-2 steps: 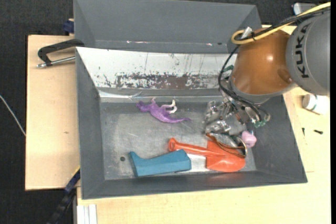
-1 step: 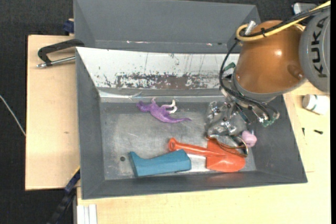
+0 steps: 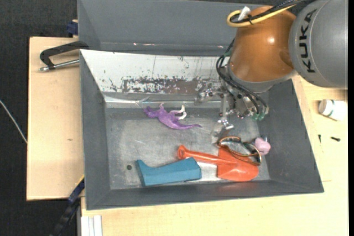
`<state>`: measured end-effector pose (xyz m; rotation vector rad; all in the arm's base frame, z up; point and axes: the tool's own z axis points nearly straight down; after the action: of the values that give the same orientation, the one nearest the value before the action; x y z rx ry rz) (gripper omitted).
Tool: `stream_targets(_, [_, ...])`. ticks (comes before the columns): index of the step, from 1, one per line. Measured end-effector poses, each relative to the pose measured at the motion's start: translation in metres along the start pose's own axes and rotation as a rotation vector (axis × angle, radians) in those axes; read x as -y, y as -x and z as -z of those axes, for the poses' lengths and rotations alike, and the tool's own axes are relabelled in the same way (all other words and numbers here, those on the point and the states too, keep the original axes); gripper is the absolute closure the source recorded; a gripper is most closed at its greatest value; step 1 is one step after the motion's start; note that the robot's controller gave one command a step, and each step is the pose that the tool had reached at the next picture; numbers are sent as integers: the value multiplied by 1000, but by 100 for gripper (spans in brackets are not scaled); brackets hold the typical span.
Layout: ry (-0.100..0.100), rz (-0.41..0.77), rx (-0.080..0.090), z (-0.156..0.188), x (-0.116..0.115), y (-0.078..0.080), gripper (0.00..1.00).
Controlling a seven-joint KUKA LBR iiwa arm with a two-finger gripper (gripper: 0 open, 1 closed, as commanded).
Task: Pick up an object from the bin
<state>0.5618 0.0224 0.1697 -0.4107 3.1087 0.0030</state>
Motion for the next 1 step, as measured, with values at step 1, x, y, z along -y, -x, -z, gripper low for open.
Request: stream_targets(1, [-1,0,0,1,1,-1,0])
